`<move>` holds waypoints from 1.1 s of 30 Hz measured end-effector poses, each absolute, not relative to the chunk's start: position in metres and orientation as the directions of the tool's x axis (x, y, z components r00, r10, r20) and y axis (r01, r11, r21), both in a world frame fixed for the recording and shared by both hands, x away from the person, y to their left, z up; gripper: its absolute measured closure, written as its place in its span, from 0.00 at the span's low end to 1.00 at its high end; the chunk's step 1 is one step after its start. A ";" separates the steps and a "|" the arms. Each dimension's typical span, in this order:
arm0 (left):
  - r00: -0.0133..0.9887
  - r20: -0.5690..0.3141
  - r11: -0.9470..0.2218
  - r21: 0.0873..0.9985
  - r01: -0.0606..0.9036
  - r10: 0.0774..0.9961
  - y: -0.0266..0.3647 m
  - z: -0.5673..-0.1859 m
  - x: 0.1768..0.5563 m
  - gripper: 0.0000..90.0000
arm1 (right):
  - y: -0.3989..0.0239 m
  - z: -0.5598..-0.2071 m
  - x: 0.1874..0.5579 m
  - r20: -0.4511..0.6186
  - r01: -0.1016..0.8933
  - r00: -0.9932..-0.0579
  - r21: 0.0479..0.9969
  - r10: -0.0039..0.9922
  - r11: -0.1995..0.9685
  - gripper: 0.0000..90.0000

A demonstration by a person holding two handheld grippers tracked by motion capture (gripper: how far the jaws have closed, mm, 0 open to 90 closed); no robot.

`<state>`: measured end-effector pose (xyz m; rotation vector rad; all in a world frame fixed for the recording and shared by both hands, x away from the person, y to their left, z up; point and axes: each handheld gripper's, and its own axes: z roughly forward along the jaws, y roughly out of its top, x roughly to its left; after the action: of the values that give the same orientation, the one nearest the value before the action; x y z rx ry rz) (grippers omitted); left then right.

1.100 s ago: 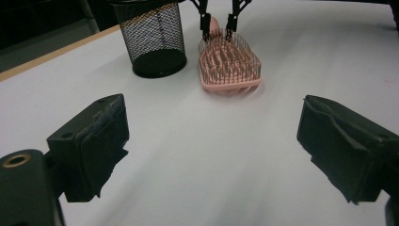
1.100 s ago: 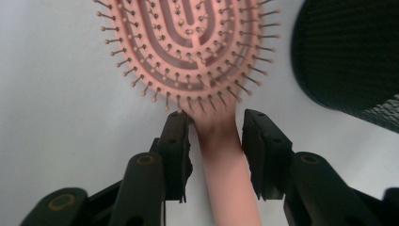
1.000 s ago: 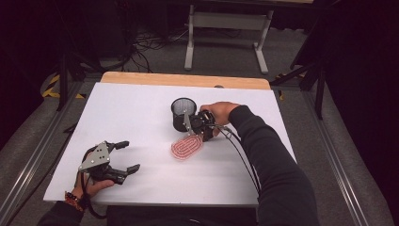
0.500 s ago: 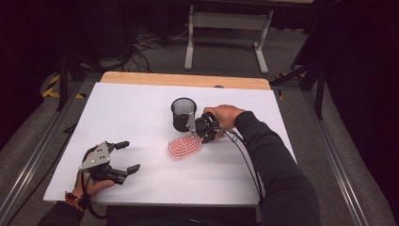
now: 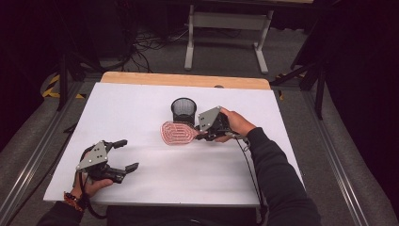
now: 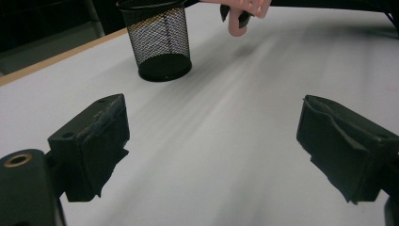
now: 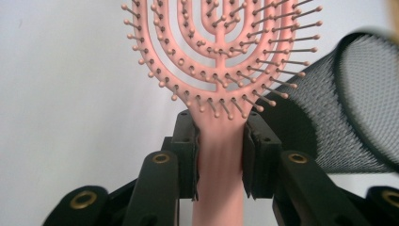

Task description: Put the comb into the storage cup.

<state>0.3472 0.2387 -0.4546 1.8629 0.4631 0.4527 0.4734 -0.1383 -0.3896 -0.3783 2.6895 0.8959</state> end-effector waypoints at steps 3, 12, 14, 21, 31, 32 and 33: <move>0.850 0.090 -0.315 0.945 0.093 0.519 0.238 -0.454 0.348 0.12 | -0.144 -0.388 0.467 -0.357 -0.312 -0.930 0.632 -0.091 0.709 0.78; 0.841 0.085 -0.296 0.951 0.091 0.534 0.245 -0.451 0.352 0.12 | -0.153 -0.378 0.456 -0.371 -0.270 -0.926 0.788 0.077 0.553 0.77; 0.839 0.082 -0.290 0.953 0.093 0.538 0.247 -0.451 0.353 0.12 | -0.153 -0.377 0.454 -0.358 -0.261 -0.929 0.813 0.093 0.520 0.77; 0.830 0.092 -0.289 0.954 0.086 0.550 0.255 -0.451 0.358 0.12 | -0.152 -0.377 0.454 -0.323 -0.209 -0.926 0.871 0.196 0.445 0.78; 0.825 0.097 -0.274 0.959 0.072 0.556 0.259 -0.449 0.356 0.12 | -0.156 -0.375 0.450 -0.269 -0.151 -0.900 0.931 0.343 0.332 0.78; 0.825 0.099 -0.277 0.958 0.073 0.557 0.259 -0.449 0.356 0.12 | -0.156 -0.375 0.449 -0.263 -0.150 -0.900 0.936 0.348 0.317 0.78; 0.823 0.100 -0.276 0.959 0.071 0.559 0.258 -0.449 0.356 0.12 | -0.157 -0.376 0.448 -0.263 -0.152 -0.896 0.939 0.359 0.309 0.77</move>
<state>0.3557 0.2585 -0.4492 1.8082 0.4811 0.5067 0.4477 -0.1566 -0.3755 0.1840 2.1563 1.6164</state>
